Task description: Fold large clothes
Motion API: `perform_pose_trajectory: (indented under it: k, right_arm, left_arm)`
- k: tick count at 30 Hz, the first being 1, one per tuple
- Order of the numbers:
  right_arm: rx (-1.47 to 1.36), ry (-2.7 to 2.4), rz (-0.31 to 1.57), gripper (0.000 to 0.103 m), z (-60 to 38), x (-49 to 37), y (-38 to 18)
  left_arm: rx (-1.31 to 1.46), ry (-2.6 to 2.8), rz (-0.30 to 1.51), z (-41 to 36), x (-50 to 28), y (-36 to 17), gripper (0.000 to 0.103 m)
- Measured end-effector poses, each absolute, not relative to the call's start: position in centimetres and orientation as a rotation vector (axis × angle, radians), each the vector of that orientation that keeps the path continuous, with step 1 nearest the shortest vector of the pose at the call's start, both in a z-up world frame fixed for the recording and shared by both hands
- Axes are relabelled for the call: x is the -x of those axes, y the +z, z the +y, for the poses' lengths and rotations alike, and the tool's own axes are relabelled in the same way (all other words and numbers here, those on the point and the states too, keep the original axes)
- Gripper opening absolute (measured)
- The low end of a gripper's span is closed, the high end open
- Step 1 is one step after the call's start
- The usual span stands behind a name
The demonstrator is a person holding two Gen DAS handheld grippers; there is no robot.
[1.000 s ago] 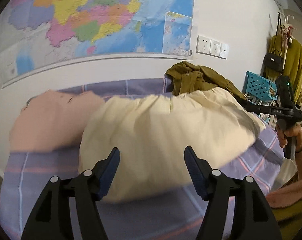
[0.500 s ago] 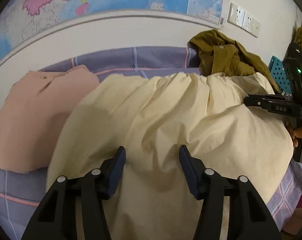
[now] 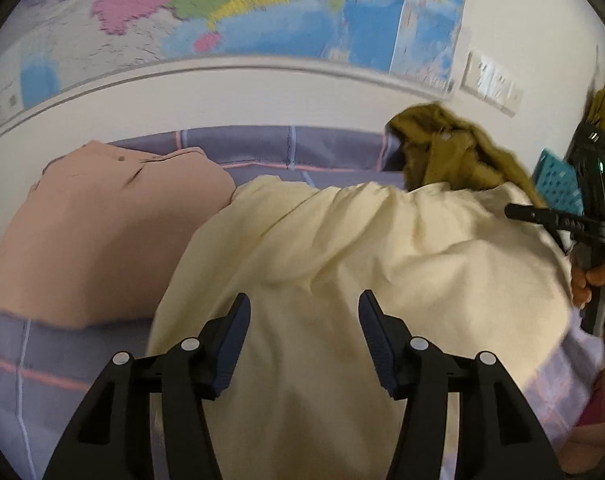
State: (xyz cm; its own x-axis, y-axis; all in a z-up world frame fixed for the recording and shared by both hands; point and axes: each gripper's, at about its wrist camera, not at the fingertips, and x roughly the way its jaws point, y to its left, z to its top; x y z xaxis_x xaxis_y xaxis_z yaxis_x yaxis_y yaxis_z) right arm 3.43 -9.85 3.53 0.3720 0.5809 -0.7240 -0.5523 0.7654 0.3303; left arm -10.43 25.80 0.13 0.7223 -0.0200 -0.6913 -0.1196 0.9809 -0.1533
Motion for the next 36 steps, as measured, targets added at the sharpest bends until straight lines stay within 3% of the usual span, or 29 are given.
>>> perform_pose_trajectory:
  k: [5,12,16,21,24,36]
  right_arm:
    - [-0.127,0.801,0.929,0.057,-14.9,2.3,5.7]
    - [-0.34,0.81,1.022,0.061,-20.7,7.8,4.7]
    - [-0.396,0.796,1.065,0.065,-22.0,9.5,3.6]
    - [-0.474,0.799,1.106,0.066,-22.6,10.1,2.0]
    - [-0.53,0.786,1.101,0.075,-23.2,10.1,1.5]
    - [-0.629,0.702,1.079,0.078,-23.9,9.0,0.2]
  left_arm:
    - [0.274,-0.013,0.718,26.1,16.4,0.3,0.057]
    - [0.351,-0.108,0.76,24.7,20.7,-2.0,0.059]
    - [0.438,-0.101,0.83,24.1,20.4,-4.4,0.059]
    - [0.57,-0.098,0.808,25.1,19.1,-5.6,0.069]
    - [0.634,-0.088,0.787,25.7,17.8,-5.8,0.071]
    - [0.795,-0.107,0.735,26.3,14.4,-5.9,0.079]
